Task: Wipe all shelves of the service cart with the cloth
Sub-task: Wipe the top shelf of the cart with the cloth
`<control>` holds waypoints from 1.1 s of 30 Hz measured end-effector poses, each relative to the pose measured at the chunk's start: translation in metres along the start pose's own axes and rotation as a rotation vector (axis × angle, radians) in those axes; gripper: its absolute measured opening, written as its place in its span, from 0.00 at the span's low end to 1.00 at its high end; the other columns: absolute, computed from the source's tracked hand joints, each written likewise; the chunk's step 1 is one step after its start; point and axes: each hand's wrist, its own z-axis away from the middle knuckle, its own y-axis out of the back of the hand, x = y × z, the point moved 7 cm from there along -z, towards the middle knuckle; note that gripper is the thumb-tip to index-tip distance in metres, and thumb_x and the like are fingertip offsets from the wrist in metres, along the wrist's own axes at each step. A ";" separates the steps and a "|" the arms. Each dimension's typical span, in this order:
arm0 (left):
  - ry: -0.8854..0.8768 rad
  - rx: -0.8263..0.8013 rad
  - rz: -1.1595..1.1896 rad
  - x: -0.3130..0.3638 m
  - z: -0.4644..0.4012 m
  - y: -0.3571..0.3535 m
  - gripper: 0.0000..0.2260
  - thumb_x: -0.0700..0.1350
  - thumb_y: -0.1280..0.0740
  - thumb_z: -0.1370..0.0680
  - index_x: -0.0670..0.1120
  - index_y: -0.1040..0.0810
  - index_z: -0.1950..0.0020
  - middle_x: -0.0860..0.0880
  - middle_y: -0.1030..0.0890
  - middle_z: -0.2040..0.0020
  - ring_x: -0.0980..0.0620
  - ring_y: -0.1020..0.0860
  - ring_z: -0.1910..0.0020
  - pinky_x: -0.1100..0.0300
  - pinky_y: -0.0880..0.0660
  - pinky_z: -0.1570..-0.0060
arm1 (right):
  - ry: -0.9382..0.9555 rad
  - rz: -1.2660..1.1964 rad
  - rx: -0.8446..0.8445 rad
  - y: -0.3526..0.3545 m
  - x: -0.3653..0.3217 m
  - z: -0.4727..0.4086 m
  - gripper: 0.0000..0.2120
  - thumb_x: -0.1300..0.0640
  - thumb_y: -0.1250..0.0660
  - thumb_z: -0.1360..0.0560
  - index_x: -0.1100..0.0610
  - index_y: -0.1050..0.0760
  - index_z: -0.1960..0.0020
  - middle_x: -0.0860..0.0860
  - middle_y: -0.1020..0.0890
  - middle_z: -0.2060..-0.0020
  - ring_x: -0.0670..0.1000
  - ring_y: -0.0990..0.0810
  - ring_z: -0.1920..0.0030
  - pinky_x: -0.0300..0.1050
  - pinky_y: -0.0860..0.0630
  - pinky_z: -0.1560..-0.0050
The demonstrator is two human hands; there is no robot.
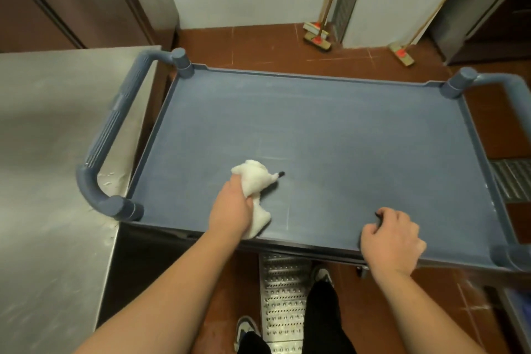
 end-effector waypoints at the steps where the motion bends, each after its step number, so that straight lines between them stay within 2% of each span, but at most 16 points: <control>1: -0.020 -0.015 0.007 0.018 -0.004 -0.015 0.14 0.47 0.38 0.26 0.49 0.27 0.40 0.47 0.21 0.46 0.45 0.22 0.47 0.56 0.29 0.54 | 0.047 0.021 -0.020 -0.001 -0.001 -0.011 0.17 0.58 0.34 0.29 0.52 0.22 0.41 0.55 0.22 0.42 0.59 0.27 0.39 0.56 0.32 0.42; 4: -0.111 -0.082 0.011 0.072 -0.016 -0.062 0.15 0.46 0.37 0.24 0.46 0.28 0.38 0.45 0.21 0.44 0.43 0.22 0.44 0.55 0.28 0.51 | 0.198 0.046 -0.083 -0.004 -0.009 -0.044 0.21 0.56 0.33 0.28 0.51 0.25 0.36 0.51 0.25 0.36 0.54 0.31 0.32 0.57 0.36 0.36; 7: -0.199 -0.184 -0.054 0.134 -0.025 -0.116 0.16 0.46 0.35 0.24 0.45 0.29 0.37 0.43 0.23 0.42 0.43 0.25 0.43 0.52 0.29 0.45 | 0.224 0.078 -0.179 -0.005 -0.007 -0.085 0.25 0.54 0.36 0.24 0.49 0.31 0.27 0.51 0.33 0.25 0.52 0.40 0.23 0.65 0.44 0.27; 11: -0.192 -0.143 -0.220 0.171 -0.042 -0.145 0.13 0.48 0.36 0.24 0.46 0.31 0.42 0.45 0.26 0.46 0.42 0.26 0.46 0.48 0.26 0.51 | 0.268 0.155 -0.299 -0.014 -0.009 -0.124 0.29 0.48 0.46 0.19 0.43 0.48 0.19 0.47 0.49 0.19 0.51 0.53 0.19 0.69 0.53 0.25; 15: -0.018 -0.006 -0.189 0.134 -0.061 -0.114 0.12 0.46 0.38 0.23 0.45 0.31 0.41 0.43 0.27 0.45 0.41 0.25 0.46 0.47 0.27 0.53 | 0.323 0.252 -0.396 -0.029 -0.024 -0.132 0.32 0.38 0.54 0.18 0.45 0.60 0.18 0.51 0.60 0.18 0.55 0.63 0.19 0.71 0.59 0.25; 19: 0.107 0.071 -0.160 0.088 -0.066 -0.076 0.13 0.45 0.38 0.22 0.45 0.33 0.39 0.43 0.28 0.43 0.40 0.24 0.46 0.49 0.28 0.53 | 0.336 0.278 -0.426 -0.035 -0.038 -0.130 0.38 0.29 0.57 0.22 0.46 0.65 0.19 0.53 0.64 0.19 0.57 0.66 0.20 0.71 0.61 0.25; 28: 0.211 0.093 -0.182 0.019 -0.071 -0.022 0.11 0.44 0.39 0.21 0.43 0.34 0.40 0.42 0.27 0.43 0.40 0.23 0.46 0.50 0.29 0.55 | 0.352 0.261 -0.455 -0.052 -0.098 -0.084 0.40 0.27 0.56 0.23 0.43 0.65 0.19 0.53 0.65 0.20 0.58 0.67 0.20 0.70 0.63 0.25; 33: 0.213 0.068 -0.084 0.004 -0.081 -0.010 0.11 0.45 0.41 0.21 0.44 0.35 0.40 0.42 0.26 0.44 0.40 0.23 0.47 0.52 0.32 0.57 | 0.396 0.279 -0.443 -0.056 -0.121 -0.095 0.38 0.27 0.58 0.23 0.41 0.65 0.19 0.53 0.65 0.20 0.58 0.67 0.20 0.69 0.62 0.24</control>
